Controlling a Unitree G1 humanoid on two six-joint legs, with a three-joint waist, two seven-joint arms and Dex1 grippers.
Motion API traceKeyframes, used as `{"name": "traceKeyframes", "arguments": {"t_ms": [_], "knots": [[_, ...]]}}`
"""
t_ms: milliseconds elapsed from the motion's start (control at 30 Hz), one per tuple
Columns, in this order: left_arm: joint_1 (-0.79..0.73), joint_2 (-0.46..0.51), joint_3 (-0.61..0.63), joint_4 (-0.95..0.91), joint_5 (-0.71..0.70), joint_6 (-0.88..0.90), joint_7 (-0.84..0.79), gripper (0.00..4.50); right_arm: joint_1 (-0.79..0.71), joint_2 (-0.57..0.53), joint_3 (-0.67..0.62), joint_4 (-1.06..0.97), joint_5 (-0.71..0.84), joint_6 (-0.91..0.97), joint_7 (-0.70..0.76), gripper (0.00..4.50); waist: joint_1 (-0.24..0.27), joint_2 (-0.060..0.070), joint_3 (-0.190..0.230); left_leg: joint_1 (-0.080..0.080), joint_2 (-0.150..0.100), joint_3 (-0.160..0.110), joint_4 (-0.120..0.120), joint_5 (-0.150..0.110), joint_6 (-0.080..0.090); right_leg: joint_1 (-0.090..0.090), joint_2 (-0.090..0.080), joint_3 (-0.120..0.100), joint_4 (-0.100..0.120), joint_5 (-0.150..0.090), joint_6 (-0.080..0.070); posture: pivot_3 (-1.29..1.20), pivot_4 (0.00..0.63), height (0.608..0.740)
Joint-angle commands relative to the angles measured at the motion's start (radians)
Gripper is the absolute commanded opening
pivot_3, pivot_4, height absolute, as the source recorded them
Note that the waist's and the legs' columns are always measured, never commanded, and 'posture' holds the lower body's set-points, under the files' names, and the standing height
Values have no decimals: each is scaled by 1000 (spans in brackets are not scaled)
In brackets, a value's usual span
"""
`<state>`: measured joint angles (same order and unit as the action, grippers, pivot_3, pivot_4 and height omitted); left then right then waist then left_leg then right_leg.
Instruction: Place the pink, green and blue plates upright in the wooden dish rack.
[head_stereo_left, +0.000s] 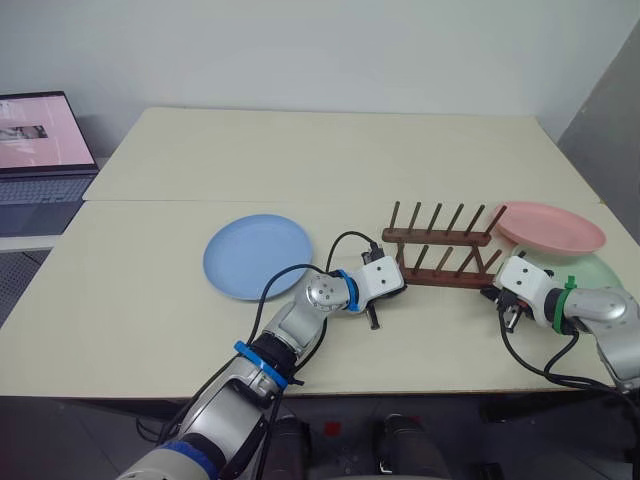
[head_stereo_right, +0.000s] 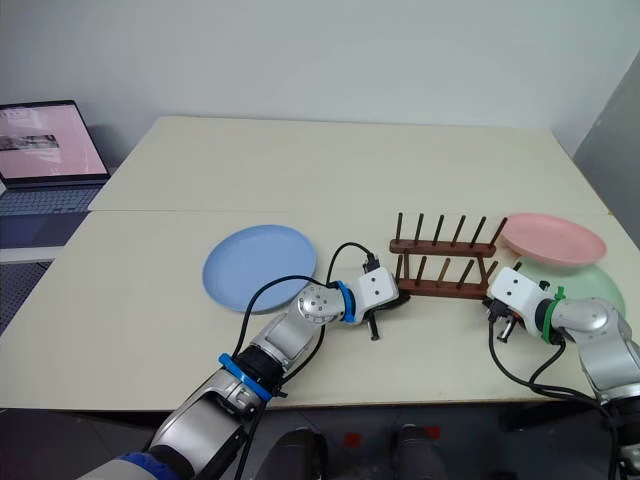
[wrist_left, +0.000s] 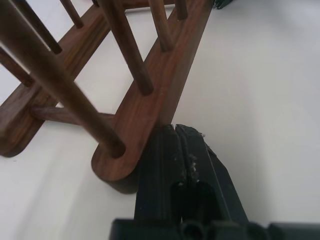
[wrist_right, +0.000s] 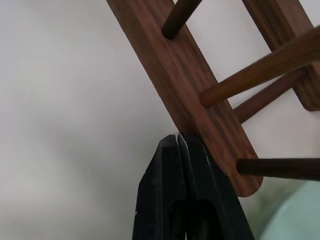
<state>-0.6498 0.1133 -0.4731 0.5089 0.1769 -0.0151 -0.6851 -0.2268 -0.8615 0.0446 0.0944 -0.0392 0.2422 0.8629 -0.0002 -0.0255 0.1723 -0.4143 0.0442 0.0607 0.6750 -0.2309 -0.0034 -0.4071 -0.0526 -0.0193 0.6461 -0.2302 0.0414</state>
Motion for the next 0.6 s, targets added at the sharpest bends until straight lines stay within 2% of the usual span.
{"name": "traceKeyframes", "arguments": {"t_ms": [33, 300, 400, 467, 567, 600], "knots": [[-19, -3, 21, 4, 7, -14, 16, 0, -34, 6, 4, 25, -19, -16, -20, 28, -1, 0, 0, 0, 0, 0, 0, 0, 0, 0, 0, 0, 0, 0, 0, 0, 150, 740], [-66, -26, 49, 82, -3, -34, 51, 0, -60, 28, 11, 34, -25, -18, -23, 28, -1, 0, 0, -1, 0, 1, 0, 0, 0, -1, 0, 1, 0, 1, 1, 0, 150, 740], [-65, -17, 62, 70, -24, -43, 18, 0, -52, 24, 0, -3, -6, 9, -8, 28, -2, 0, 0, -1, 0, 2, 0, 0, 0, -2, 0, 2, 0, 1, 1, 0, 150, 740], [-28, 12, 70, -5, -52, -29, -34, 0, -34, 11, -23, -57, 20, 30, 11, 28, -2, 0, 0, -2, 0, 2, -1, 0, 0, -3, 1, 3, 0, 1, 1, 0, 150, 740], [75, 91, 96, -222, -140, 38, -145, 0, 8, -30, -84, -172, 77, 91, 51, 28, -2, 0, 0, -2, 0, 3, -6, 0, 0, -6, 1, 4, -1, 4, 3, 0, 150, 740], [110, 123, 114, -303, -172, 77, -173, 0, 26, -50, -109, -213, 96, 112, 66, 383, -2, 0, 0, -2, 0, 4, -9, 0, 0, -7, 1, 5, -1, 4, 1, 0, 150, 740]]}}
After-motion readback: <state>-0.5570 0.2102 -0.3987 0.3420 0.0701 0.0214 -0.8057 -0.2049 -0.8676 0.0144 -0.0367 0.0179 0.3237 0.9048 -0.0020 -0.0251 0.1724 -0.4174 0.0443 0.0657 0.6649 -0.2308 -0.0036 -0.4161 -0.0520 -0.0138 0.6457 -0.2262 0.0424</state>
